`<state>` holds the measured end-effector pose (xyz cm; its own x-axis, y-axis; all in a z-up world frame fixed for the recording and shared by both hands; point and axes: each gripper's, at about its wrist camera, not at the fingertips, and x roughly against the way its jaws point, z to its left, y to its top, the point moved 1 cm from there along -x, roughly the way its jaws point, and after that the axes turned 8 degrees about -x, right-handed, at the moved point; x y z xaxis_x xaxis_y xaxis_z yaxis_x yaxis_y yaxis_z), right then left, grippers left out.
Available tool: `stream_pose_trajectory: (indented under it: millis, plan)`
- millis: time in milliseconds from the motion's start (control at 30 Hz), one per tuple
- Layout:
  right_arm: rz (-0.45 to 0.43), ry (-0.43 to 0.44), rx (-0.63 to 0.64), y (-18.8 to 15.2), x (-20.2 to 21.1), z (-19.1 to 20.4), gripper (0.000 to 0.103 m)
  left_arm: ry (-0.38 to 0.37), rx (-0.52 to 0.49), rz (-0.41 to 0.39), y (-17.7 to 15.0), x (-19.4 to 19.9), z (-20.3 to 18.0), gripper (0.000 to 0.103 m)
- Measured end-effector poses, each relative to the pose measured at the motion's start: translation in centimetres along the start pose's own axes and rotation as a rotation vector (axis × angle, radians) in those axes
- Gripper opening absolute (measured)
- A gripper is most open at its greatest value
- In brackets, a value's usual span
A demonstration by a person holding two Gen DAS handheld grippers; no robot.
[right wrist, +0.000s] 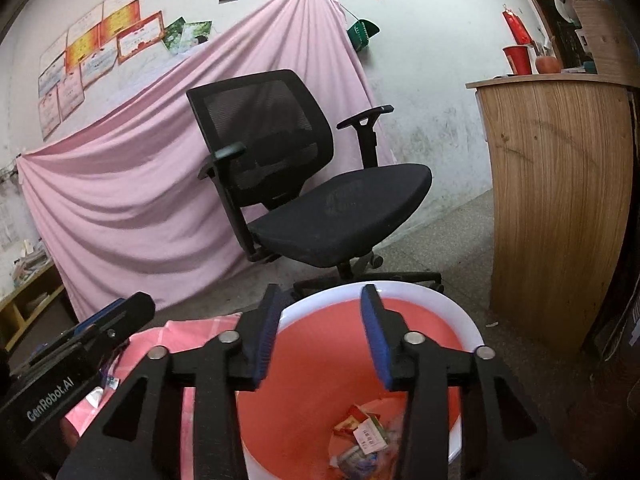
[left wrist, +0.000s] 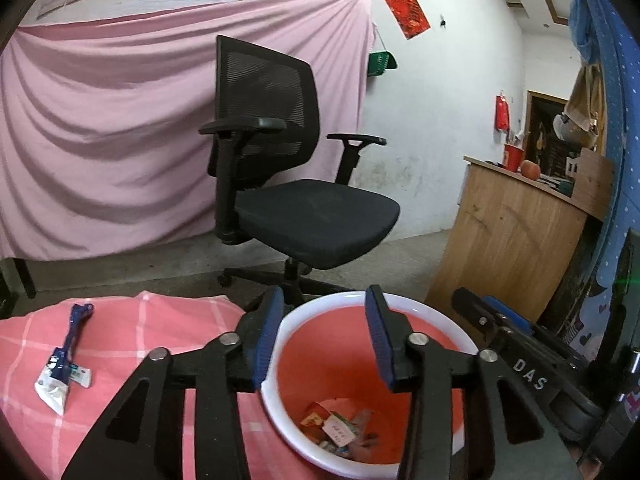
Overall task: Collect trash
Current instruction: 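Open both grippers over the basin to drop the battery and ring, then move both tools back over the table toward the blue wrapper and sachet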
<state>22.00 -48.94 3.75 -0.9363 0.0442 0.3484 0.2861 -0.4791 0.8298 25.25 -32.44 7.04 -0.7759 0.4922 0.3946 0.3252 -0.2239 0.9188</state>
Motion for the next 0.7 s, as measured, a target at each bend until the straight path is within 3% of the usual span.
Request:
stream_pose_trajectory:
  millis: [167, 300, 367, 433, 500, 700]
  plan:
    - [-0.048, 0.016, -0.01, 0.4, 0.6, 0.9, 0.057, 0.047, 0.016, -0.024, 0.1, 1.6, 1.9, 0.053]
    - [-0.094, 0.032, -0.006, 0.5, 0.9, 2.2, 0.077, 0.102, 0.041, -0.049, 0.1, 3.3, 4.0, 0.062]
    - [-0.112, 0.043, 0.0, 0.5, 1.0, 2.9, 0.081, 0.127, 0.05, -0.049, 0.1, 3.9, 5.0, 0.071]
    - [-0.132, 0.049, 0.01, 0.4, 1.1, 3.6, 0.094, 0.165, 0.052, -0.05, 0.0, 4.6, 6.0, 0.088]
    - [-0.159, 0.058, 0.018, 0.4, 1.4, 4.3, 0.103, 0.203, 0.057, -0.062, -0.1, 5.7, 7.1, 0.096]
    - [-0.243, 0.125, 0.07, -0.2, 2.4, 7.1, 0.103, 0.303, 0.081, -0.088, -0.8, 8.5, 10.5, 0.1]
